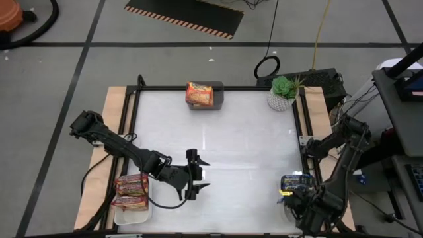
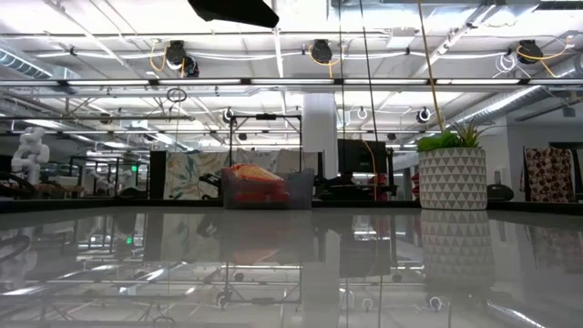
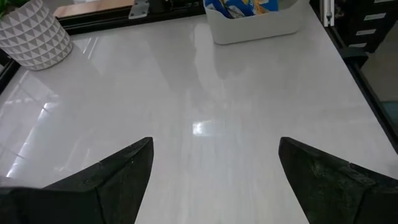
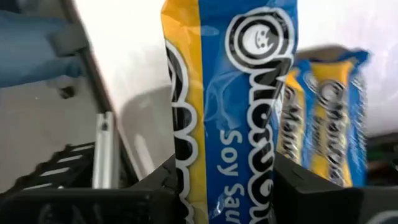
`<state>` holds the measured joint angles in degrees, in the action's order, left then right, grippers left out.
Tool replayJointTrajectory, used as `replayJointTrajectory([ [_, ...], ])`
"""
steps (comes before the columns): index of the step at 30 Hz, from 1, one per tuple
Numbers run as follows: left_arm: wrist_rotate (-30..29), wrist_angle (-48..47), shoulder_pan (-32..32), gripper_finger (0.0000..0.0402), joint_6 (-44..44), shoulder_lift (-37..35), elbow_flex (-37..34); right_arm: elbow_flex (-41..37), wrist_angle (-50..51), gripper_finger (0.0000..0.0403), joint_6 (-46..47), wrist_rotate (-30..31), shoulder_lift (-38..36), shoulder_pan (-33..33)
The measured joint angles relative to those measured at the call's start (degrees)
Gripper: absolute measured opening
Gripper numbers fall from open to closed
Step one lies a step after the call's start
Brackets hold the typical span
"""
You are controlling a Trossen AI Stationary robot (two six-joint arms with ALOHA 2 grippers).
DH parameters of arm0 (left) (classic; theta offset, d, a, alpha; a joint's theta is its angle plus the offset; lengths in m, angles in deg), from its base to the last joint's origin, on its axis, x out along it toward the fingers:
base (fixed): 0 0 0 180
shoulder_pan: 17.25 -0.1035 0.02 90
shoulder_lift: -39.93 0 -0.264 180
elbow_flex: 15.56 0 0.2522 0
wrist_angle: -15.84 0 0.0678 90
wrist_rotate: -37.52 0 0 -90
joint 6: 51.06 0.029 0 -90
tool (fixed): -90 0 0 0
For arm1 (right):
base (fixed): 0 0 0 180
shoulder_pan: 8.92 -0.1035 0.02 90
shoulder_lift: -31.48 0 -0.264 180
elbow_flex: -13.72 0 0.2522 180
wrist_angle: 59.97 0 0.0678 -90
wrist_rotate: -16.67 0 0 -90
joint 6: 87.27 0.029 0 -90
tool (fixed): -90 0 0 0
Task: Sort Maruchan noodles
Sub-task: Put the blue noodle pack into the gray bin
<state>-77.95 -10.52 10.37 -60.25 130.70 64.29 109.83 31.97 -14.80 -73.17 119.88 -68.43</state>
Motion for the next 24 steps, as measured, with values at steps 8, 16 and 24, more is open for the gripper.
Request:
replayJointTrajectory([
  [8, 0.08, -0.04, 0.0, 0.0351, -0.11, 0.01, -0.01, -2.21, 0.61, 0.0114, 3.38, 0.24, 0.0, -3.18],
  [16, 0.09, -0.07, 0.0, 0.0351, -0.13, 0.01, -0.01, -6.95, -2.28, 0.0115, 4.89, -1.31, 0.0, -4.72],
  [24, 0.09, -0.07, 0.0, 0.0351, -0.13, 0.01, -0.01, -7.23, -4.42, 0.0116, -0.53, -0.04, 0.0, -5.07],
])
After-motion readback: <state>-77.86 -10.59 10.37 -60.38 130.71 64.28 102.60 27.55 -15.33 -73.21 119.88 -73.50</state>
